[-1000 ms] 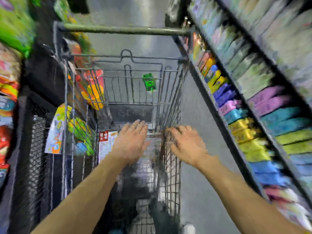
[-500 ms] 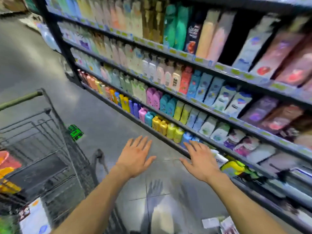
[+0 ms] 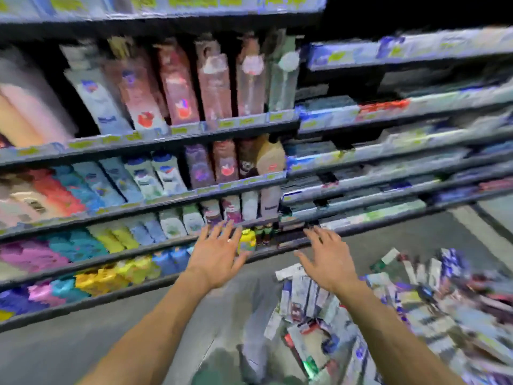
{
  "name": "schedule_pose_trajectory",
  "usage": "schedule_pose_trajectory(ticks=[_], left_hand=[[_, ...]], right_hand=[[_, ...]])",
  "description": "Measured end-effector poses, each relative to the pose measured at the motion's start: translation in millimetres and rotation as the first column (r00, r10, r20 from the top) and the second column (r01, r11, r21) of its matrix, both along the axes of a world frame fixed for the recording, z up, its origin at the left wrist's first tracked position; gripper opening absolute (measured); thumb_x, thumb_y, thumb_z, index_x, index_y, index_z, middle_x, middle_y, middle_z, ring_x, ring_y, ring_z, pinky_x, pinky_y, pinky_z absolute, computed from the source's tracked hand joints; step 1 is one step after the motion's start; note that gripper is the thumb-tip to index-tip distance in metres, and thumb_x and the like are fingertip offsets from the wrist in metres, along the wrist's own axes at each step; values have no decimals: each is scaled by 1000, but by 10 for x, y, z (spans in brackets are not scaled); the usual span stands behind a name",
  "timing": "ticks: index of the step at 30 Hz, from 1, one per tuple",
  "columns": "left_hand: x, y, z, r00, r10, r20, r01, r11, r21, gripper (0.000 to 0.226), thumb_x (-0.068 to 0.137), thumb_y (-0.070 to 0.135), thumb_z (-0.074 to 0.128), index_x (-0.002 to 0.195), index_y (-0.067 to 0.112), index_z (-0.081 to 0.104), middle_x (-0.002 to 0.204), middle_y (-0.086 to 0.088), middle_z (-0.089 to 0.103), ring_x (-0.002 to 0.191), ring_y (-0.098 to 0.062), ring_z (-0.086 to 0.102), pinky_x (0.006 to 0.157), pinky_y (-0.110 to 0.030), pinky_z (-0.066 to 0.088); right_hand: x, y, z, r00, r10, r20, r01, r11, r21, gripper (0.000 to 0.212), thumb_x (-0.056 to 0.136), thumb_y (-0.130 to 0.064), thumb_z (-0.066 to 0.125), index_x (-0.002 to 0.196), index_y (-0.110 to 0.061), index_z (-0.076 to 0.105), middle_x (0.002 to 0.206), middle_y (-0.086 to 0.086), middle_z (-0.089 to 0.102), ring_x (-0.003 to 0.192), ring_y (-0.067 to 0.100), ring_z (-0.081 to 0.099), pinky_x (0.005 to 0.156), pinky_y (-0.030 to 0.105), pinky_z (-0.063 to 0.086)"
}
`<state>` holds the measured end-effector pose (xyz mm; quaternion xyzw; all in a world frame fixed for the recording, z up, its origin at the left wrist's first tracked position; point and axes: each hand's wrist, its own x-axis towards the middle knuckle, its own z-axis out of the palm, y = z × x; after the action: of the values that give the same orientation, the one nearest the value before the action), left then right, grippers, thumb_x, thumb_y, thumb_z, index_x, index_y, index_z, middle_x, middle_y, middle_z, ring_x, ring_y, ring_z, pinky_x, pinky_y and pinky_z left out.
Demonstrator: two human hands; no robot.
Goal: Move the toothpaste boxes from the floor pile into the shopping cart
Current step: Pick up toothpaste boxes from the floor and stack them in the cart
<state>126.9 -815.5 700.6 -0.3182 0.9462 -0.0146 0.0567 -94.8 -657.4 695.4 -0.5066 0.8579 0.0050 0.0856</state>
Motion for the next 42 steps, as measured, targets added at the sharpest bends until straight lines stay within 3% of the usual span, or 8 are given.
schedule_pose_trajectory(ticks=[4, 9, 14, 19, 26, 32, 36, 42], left_hand=[[-607, -195, -170, 967, -255, 11, 254, 967, 30, 72, 94, 63, 27, 131, 14, 64, 131, -12, 65, 120, -34, 61, 96, -51, 50], [-1261, -407, -440, 866, -499, 12, 497, 864, 77, 78, 92, 64, 20, 142, 15, 55, 143, -10, 56, 128, -32, 54, 105, -49, 43], [-1569, -395, -847, 728, -684, 46, 677, 728, 106, 73, 92, 60, 26, 128, 12, 67, 123, -10, 69, 108, -30, 66, 87, -42, 52], [-1717, -231, -1588, 661, -750, 6, 729, 644, 230, 80, 99, 65, 13, 139, 13, 56, 133, -12, 63, 119, -33, 61, 101, -47, 48], [-1814, -112, -3397, 554, -827, -95, 815, 515, 266, 72, 100, 62, 22, 138, 11, 56, 132, -14, 62, 119, -34, 59, 98, -46, 42], [-1963, -68, -5590, 496, -863, -102, 848, 455, 271, 64, 97, 57, 38, 140, 13, 54, 137, -12, 59, 123, -31, 55, 103, -41, 34], [-2088, -125, -6918, 490, -865, -106, 846, 442, 300, 67, 98, 59, 38, 138, 8, 58, 137, -16, 60, 126, -36, 56, 105, -51, 44], [-2180, -159, -7964, 458, -876, -149, 880, 423, 217, 75, 99, 65, 27, 141, 9, 55, 142, -15, 55, 129, -35, 51, 107, -49, 39]], right_hand=[[-194, 385, -153, 963, -269, 2, 269, 963, 21, 89, 82, -74, 14, 145, -20, 47, 146, 11, 50, 129, 33, 47, 106, 44, 40], [-95, 789, -374, 809, -588, 18, 588, 809, -21, 85, 86, -75, 19, 144, -20, 50, 145, 12, 53, 130, 35, 49, 108, 45, 40], [318, 1072, -766, 652, -756, 50, 755, 654, 49, 80, 88, -72, 25, 147, -21, 45, 148, 9, 49, 134, 35, 44, 111, 46, 35], [585, 1273, -1443, 521, -845, 117, 843, 531, 84, 78, 87, -71, 30, 139, -18, 54, 137, 10, 59, 123, 36, 52, 102, 48, 44], [865, 1408, -3321, 462, -860, 216, 870, 487, 79, 71, 87, -64, 40, 135, -14, 57, 132, 12, 61, 113, 37, 58, 94, 46, 50], [790, 1435, -5423, 460, -857, 234, 870, 487, 74, 76, 86, -69, 39, 136, -15, 56, 133, 12, 61, 115, 37, 57, 96, 47, 50], [694, 1466, -6720, 498, -839, 217, 854, 518, 43, 76, 84, -69, 42, 134, -13, 57, 133, 13, 62, 116, 37, 59, 96, 47, 49], [577, 1552, -7884, 574, -788, 222, 805, 593, 23, 84, 82, -75, 43, 141, -16, 50, 141, 9, 56, 125, 33, 53, 106, 49, 44]])
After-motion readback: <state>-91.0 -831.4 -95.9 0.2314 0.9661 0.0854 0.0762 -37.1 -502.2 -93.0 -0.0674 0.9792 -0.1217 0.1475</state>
